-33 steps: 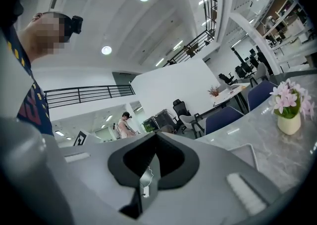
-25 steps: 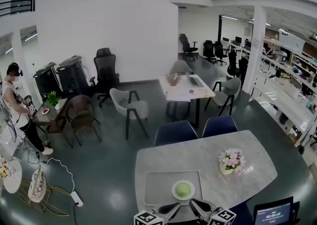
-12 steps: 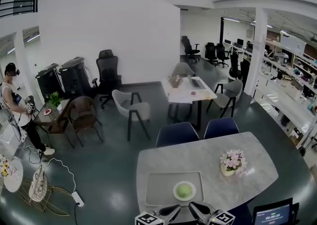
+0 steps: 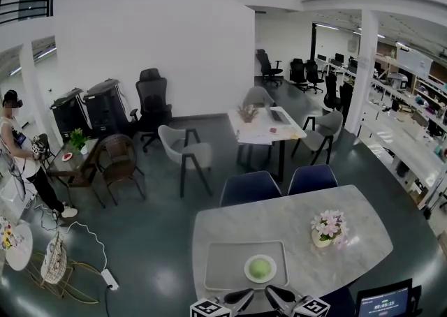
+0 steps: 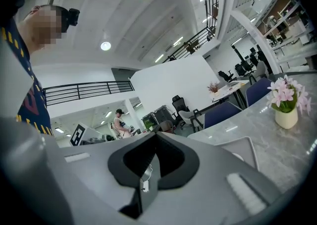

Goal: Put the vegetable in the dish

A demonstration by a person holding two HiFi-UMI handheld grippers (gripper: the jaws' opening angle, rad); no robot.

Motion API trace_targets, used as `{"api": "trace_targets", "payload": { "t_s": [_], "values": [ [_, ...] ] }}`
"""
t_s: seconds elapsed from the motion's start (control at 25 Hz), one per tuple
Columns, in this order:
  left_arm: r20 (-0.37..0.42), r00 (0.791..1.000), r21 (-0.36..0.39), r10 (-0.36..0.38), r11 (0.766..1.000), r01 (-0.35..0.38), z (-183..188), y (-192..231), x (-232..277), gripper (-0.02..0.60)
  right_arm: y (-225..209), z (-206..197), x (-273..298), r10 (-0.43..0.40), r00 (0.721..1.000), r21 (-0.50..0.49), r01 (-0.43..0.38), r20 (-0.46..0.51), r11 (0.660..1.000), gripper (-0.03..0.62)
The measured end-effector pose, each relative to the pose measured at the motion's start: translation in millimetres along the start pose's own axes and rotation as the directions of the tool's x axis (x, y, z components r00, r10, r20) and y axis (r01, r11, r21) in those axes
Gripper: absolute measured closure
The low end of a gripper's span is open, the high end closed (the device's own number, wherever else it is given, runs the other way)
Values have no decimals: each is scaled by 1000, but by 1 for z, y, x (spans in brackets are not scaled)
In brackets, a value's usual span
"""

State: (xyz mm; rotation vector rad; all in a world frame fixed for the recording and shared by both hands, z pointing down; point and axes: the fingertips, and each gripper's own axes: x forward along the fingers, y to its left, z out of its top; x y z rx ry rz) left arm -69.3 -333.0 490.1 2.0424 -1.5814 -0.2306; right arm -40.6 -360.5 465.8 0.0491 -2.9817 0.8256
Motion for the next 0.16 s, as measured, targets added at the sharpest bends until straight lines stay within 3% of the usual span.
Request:
{"api": "trace_targets", "payload": {
  "t_s": [0.16],
  "values": [
    [-3, 1000, -2, 2, 1000, -2, 2, 3, -3, 580, 2, 0, 5, -1, 1000, 9, 1, -7, 1000, 588]
  ]
}}
